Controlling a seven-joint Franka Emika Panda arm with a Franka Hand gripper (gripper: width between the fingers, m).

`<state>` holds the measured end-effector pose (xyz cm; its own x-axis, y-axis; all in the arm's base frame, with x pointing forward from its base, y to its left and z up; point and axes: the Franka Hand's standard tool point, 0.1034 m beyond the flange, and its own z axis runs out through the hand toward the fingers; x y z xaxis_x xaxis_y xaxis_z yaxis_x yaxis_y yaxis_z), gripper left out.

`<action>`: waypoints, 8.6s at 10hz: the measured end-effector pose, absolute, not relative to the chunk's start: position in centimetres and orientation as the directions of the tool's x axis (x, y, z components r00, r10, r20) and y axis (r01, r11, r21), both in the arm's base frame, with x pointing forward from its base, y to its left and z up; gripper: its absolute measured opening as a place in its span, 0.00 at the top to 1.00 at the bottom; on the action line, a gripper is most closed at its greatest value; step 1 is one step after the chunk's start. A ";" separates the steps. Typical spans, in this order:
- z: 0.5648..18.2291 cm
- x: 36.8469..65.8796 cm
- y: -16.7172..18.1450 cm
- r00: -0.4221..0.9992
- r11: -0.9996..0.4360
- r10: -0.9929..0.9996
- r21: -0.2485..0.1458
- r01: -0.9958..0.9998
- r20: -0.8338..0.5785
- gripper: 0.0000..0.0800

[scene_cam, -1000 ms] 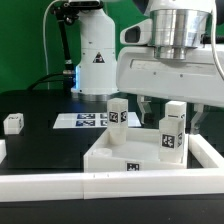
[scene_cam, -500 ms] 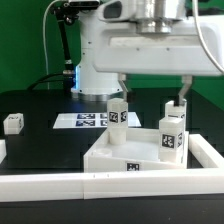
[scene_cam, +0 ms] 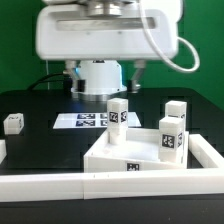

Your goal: Assemble square table

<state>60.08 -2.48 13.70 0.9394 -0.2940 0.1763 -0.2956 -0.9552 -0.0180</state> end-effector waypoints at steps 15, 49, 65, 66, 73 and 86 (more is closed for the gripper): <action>11.9 55.8 -17.4 0.985 -0.994 -0.048 0.085 -0.063 0.167 0.19; 3.3 38.1 -20.3 0.952 -0.998 0.060 0.012 0.067 -0.302 0.19; 3.2 35.7 -21.7 0.662 -0.993 0.093 -0.017 0.120 -0.744 0.19; 2.4 35.8 -21.7 0.695 -0.993 0.067 0.017 0.114 -0.716 0.19; 0.9 34.0 -21.6 0.688 -0.994 0.054 0.025 0.103 -0.723 0.19; 2.0 34.6 -20.3 0.677 -0.992 0.101 -0.018 0.128 -0.729 0.64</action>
Offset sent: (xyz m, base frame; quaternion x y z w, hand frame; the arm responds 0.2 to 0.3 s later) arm 0.0000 0.0000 0.0000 0.0000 0.0000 0.0000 1.0000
